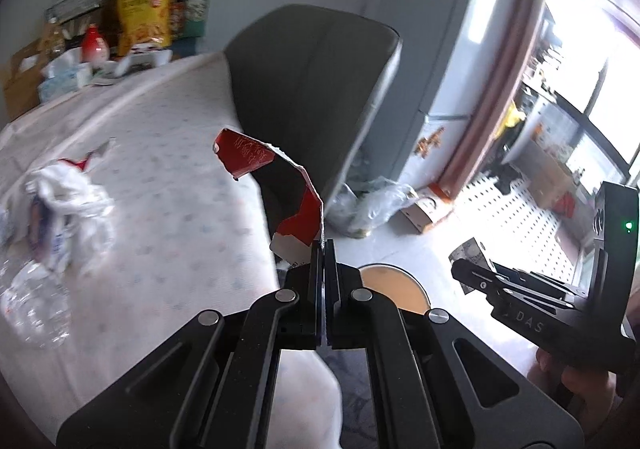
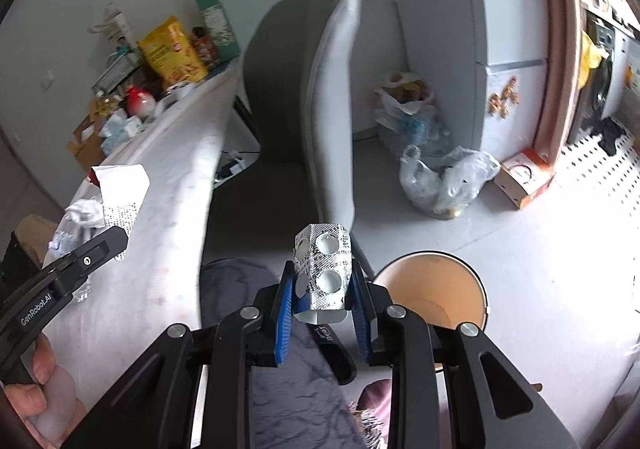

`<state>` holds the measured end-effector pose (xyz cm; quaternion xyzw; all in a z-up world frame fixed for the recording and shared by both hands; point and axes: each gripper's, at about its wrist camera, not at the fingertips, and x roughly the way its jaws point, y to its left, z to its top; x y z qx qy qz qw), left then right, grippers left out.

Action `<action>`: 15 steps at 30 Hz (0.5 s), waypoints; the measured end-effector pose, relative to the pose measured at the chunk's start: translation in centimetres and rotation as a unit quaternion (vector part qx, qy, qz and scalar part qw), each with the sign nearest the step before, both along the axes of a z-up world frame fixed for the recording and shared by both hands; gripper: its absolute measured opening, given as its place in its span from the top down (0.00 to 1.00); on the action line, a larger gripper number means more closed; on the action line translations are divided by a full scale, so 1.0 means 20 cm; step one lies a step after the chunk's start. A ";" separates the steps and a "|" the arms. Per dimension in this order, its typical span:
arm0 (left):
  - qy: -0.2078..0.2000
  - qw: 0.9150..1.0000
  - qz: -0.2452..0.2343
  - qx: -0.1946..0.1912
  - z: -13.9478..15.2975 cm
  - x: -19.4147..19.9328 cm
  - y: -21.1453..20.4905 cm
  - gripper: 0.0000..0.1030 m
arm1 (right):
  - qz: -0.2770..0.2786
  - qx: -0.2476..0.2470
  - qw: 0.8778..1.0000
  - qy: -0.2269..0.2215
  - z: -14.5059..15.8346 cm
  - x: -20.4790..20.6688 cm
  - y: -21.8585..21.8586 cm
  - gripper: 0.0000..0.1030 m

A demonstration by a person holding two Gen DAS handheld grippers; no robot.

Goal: Collect trash
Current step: 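Carry the blister and red wrapper with both tools toward the cream bin, then open both tools over the cream bin to drop the blister and wrapper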

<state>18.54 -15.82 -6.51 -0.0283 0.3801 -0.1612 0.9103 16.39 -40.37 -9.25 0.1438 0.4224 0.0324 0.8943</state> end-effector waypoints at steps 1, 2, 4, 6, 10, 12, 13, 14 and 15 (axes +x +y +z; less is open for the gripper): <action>0.005 1.000 -0.006 0.002 -0.01 0.02 -0.03 0.98 | -0.005 0.002 1.000 0.001 -0.01 0.01 -0.03 0.75; 0.011 1.000 -0.013 0.001 -0.03 0.04 -0.06 0.98 | -0.010 0.005 1.000 0.002 -0.03 0.02 -0.05 0.75; 0.019 0.999 -0.025 0.003 -0.05 0.09 -0.13 0.98 | -0.021 0.019 1.000 0.007 -0.07 0.04 -0.12 0.75; 0.024 0.999 -0.033 0.006 -0.07 0.13 -0.18 0.98 | -0.034 0.036 0.999 0.013 -0.12 0.06 -0.19 0.74; 0.041 0.998 -0.048 0.004 -0.11 0.21 -0.30 0.98 | -0.056 0.049 0.997 0.022 -0.22 0.13 -0.30 0.74; 0.046 0.997 -0.055 0.008 -0.13 0.24 -0.35 0.98 | -0.068 0.053 0.996 0.025 -0.28 0.16 -0.37 0.71; 0.049 0.997 -0.061 0.011 -0.14 0.26 -0.38 0.98 | -0.072 0.055 0.996 0.027 -0.30 0.17 -0.39 0.63; 0.053 0.996 -0.066 0.013 -0.15 0.28 -0.41 0.98 | -0.078 0.058 0.995 0.029 -0.33 0.18 -0.42 0.45; 0.057 0.996 -0.071 0.017 -0.17 0.30 -0.45 0.98 | -0.089 0.062 0.994 0.030 -0.35 0.18 -0.46 0.40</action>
